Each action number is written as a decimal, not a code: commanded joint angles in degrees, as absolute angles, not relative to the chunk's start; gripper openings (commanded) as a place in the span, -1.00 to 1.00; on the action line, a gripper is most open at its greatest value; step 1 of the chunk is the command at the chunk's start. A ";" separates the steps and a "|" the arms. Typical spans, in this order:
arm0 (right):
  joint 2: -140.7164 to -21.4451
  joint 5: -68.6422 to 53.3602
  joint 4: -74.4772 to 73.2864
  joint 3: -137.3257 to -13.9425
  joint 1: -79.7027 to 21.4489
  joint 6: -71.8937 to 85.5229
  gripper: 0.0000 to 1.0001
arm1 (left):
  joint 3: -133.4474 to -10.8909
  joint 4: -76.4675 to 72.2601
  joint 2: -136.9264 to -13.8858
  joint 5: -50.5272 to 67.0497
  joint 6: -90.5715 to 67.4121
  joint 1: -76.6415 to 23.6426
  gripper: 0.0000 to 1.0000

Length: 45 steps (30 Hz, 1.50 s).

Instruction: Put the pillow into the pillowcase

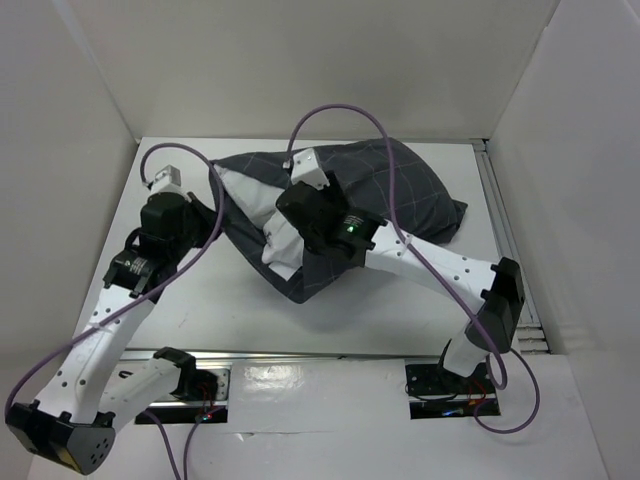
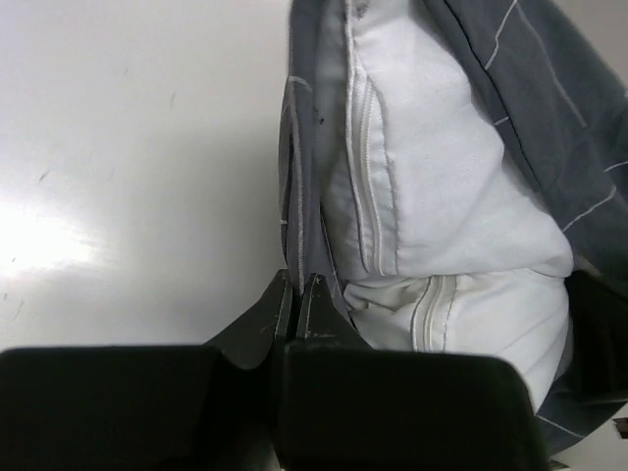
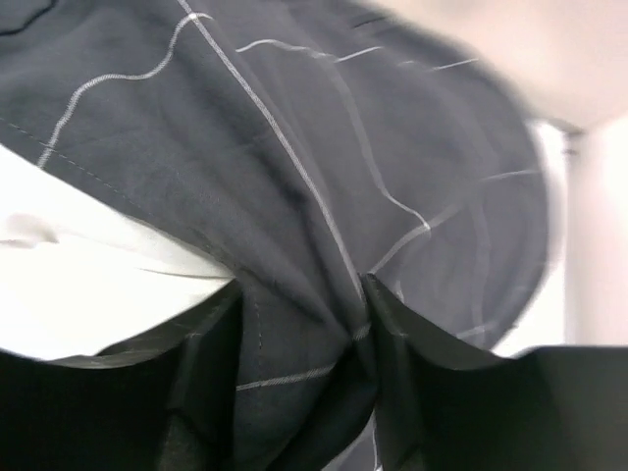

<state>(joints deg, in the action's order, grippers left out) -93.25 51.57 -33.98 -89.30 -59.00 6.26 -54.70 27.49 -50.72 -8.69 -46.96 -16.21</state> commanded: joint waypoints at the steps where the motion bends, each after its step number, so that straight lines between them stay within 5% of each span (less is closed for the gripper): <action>1: -88.86 68.89 -30.35 -93.16 -58.45 1.78 0.12 | -63.61 22.94 -52.02 -11.51 -44.04 -15.73 -1.00; 2: -87.99 71.52 -21.80 -92.29 -57.75 -6.16 0.27 | -68.59 23.81 -54.47 -12.99 -42.64 -15.73 -1.00; 5: -81.41 73.03 3.30 -86.25 -54.51 -28.45 0.25 | -79.75 25.57 -59.74 -14.76 -39.65 -15.73 -1.00; 8: -78.23 71.82 10.99 -84.55 -50.90 -36.82 0.21 | -94.14 26.45 -64.84 -15.55 -35.96 -14.60 -1.00; 10: -77.00 69.88 4.07 -87.53 -47.91 -32.72 -0.25 | -102.61 30.31 -68.97 -15.56 -34.64 -14.07 -1.00; 14: -76.38 65.93 -0.25 -87.63 -44.48 -29.45 -0.66 | -115.90 31.82 -76.54 -11.26 -32.87 -13.54 -1.00; 16: -77.60 63.56 -3.32 -86.92 -41.67 -27.61 -0.66 | -116.46 32.61 -77.07 -12.73 -32.87 -13.01 -1.00; 18: -78.39 57.68 -7.36 -88.66 -39.22 -21.73 -0.24 | -114.45 32.61 -76.38 -13.45 -32.87 -13.01 -1.00; 19: -79.09 54.52 -13.82 -90.07 -38.59 -18.58 -0.24 | -113.39 32.61 -76.38 -13.45 -32.87 -12.31 -1.00; 22: -79.10 29.43 -23.09 -94.13 -37.44 -9.15 -0.20 | -108.03 31.99 -75.06 -13.45 -32.87 -11.78 -1.00; 26: -79.10 -6.07 -23.64 -94.91 -37.44 -8.53 0.19 | -100.83 30.85 -73.75 -12.22 -33.57 -10.46 -1.00; 31: -78.49 -14.05 -21.19 -99.04 -37.44 -7.91 0.60 | -98.18 29.63 -71.99 -11.17 -33.57 -9.93 -1.00; 38: -81.81 -6.34 -22.75 -101.43 -38.67 -7.91 0.59 | -95.02 28.48 -69.26 -10.55 -33.57 -9.93 -1.00; 40: -83.66 -0.04 -24.07 -102.74 -41.20 -9.22 0.34 | -94.40 27.86 -68.38 -10.02 -34.10 -9.93 -1.00; 44: -88.41 6.15 -27.85 -104.05 -45.51 -10.63 0.23 | -94.39 27.86 -67.15 -9.49 -34.10 -9.93 -1.00; 45: -89.72 7.02 -29.08 -104.06 -46.22 -10.63 0.05 | -95.00 27.86 -67.15 -9.49 -34.10 -9.93 -1.00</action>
